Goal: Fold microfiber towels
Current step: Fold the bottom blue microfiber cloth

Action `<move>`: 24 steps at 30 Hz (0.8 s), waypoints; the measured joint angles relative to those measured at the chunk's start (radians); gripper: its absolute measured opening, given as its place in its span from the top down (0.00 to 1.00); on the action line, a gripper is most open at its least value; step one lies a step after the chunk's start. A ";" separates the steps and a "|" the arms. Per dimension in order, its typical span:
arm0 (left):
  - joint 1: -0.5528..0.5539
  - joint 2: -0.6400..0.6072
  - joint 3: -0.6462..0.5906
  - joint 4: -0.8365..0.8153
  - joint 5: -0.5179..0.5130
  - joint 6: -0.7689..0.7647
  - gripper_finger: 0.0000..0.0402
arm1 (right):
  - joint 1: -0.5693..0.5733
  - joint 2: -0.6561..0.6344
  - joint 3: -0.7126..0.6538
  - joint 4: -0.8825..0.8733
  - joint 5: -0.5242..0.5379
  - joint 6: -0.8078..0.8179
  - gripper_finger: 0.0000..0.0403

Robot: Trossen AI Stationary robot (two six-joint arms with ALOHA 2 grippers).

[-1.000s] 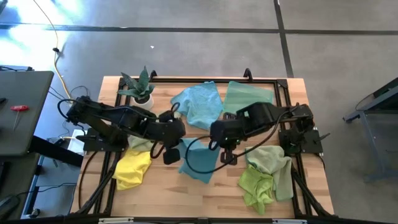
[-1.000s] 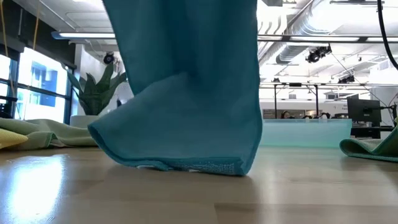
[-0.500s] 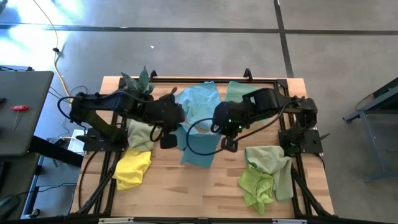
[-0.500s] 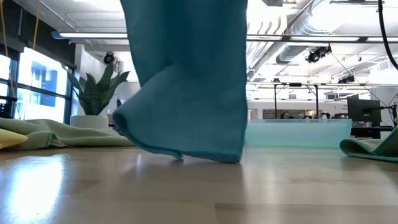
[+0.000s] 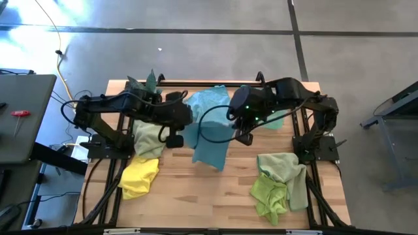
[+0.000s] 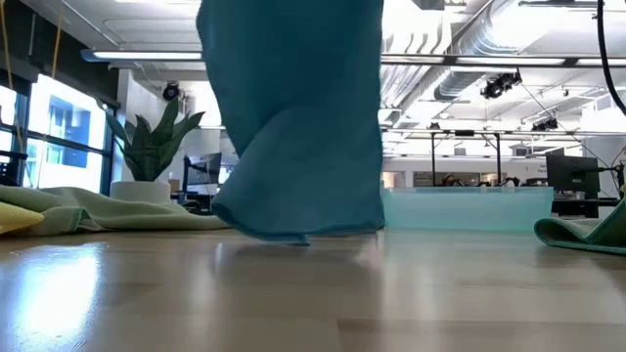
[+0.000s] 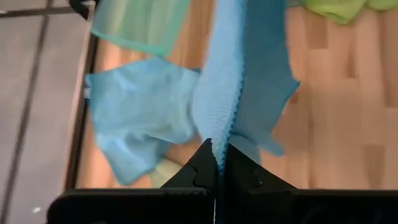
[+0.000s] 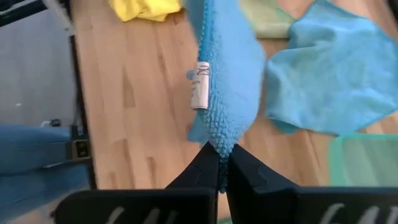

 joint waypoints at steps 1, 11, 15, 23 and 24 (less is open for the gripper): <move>0.000 0.001 0.012 -0.001 -0.009 0.007 1.00 | -0.002 -0.002 0.000 0.000 -0.003 -0.001 1.00; 0.000 0.062 0.263 0.013 -0.034 0.070 1.00 | -0.040 -0.070 0.000 0.006 0.042 0.019 1.00; -0.002 0.102 0.314 0.016 0.115 0.072 1.00 | -0.029 -0.078 0.000 0.010 -0.022 0.010 1.00; -0.031 0.140 0.319 -0.080 0.072 0.039 1.00 | 0.004 -0.076 0.000 0.000 0.033 0.027 1.00; -0.038 0.146 0.319 -0.093 0.072 0.029 1.00 | 0.011 -0.077 0.000 0.000 0.020 0.027 1.00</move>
